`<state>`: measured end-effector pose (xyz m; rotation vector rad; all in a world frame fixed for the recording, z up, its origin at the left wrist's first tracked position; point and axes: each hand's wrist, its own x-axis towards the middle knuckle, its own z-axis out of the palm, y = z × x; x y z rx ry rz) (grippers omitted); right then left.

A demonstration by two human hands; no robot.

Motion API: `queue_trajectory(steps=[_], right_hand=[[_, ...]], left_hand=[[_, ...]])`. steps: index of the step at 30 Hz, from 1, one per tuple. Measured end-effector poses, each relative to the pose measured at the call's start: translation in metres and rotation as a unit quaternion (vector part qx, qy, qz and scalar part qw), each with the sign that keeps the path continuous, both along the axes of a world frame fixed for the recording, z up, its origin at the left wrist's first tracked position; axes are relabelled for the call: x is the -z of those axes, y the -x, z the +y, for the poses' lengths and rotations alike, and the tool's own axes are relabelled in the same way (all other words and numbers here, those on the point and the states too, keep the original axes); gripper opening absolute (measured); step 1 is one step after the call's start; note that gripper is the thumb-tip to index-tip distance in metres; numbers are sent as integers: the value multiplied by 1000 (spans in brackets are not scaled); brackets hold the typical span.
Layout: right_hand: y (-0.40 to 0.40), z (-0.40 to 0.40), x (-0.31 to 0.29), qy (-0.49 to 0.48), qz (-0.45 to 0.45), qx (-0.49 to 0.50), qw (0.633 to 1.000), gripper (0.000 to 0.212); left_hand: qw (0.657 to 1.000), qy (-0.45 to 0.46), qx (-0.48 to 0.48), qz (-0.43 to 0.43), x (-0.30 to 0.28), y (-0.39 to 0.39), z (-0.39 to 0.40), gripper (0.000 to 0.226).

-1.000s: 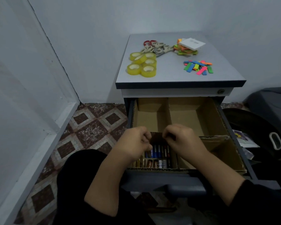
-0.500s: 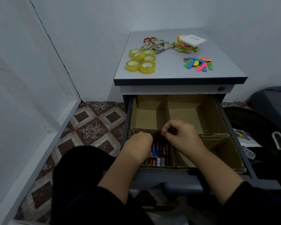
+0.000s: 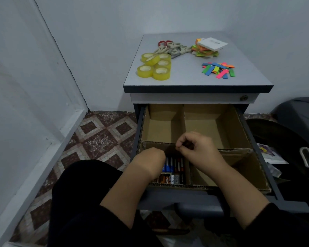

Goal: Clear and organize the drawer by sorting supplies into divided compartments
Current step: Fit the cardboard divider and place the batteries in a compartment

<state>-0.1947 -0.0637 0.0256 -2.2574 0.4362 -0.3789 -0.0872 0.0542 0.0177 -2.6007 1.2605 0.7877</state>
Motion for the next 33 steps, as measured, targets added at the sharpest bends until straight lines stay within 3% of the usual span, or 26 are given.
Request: queue_trajectory(steps=[5, 16, 27, 33], right_hand=[[0, 0, -1, -4, 1, 0, 1000, 17], [-3, -1, 2, -108, -19, 41, 993, 18], [-2, -1, 3, -97, -14, 37, 995, 21], [-3, -1, 3, -87, -18, 33, 995, 21]], left_hand=[[999, 30, 19, -16, -1, 9, 6, 18], [999, -31, 11, 15, -9, 3, 0, 37], [996, 19, 3, 89, -18, 8, 0, 29], [990, 67, 55, 110, -14, 10, 1, 29]])
